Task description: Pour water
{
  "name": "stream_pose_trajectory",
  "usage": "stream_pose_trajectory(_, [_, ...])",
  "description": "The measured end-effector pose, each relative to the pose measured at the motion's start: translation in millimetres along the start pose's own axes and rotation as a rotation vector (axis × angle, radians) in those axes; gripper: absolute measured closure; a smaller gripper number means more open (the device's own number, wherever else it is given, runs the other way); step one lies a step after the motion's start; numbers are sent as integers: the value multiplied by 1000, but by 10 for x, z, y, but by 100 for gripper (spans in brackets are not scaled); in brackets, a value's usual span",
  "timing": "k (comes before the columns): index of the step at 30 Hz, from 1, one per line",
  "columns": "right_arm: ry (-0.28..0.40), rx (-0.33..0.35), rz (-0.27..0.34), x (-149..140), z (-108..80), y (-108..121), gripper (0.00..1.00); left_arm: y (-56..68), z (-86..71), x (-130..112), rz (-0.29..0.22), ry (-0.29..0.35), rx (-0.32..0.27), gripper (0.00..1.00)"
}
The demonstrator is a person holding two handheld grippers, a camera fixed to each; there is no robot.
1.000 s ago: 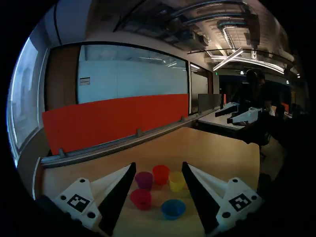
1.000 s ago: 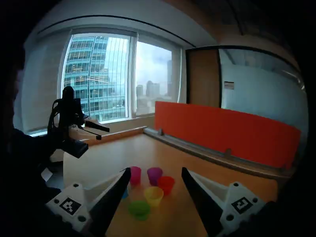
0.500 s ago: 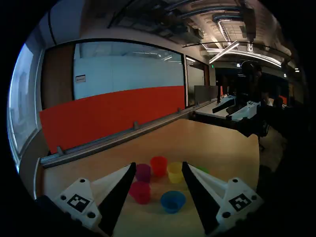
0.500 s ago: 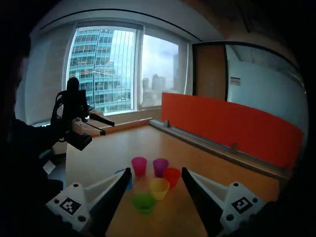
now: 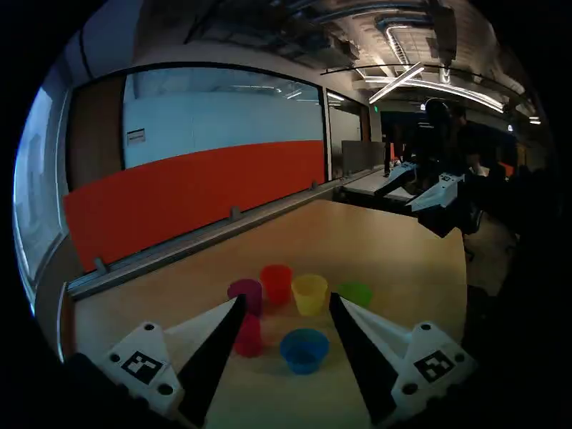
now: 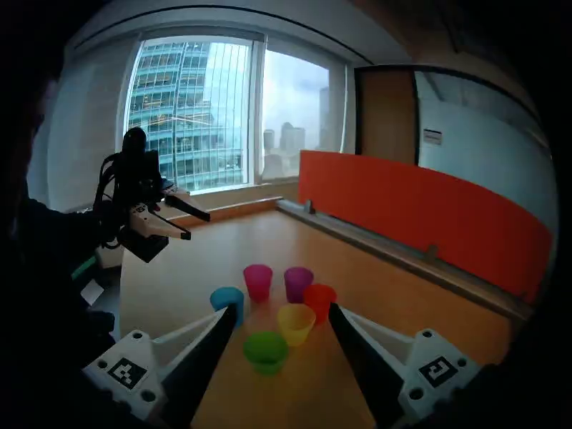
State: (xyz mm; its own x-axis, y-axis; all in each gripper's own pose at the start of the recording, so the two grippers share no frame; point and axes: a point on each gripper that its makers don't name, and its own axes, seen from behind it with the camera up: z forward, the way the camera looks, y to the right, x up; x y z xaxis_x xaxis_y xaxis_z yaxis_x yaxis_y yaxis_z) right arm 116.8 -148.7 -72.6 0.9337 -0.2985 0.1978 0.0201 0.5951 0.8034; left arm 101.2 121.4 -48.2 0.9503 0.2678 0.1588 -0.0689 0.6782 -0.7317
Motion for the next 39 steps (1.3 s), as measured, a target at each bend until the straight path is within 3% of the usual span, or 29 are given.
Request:
stream_pose_trajectory(12, [-31,15,-5,-250,101,-32,1,60,73,-237,-9,-36,-26,14])
stream_pose_trajectory(24, [-93,34,-29,-609,305,-76,1,116,179,-559,30,-96,-51,14])
stream_pose_trajectory(39, [-173,53,-41,-1064,576,-97,1,210,348,-1144,67,-207,-102,14])
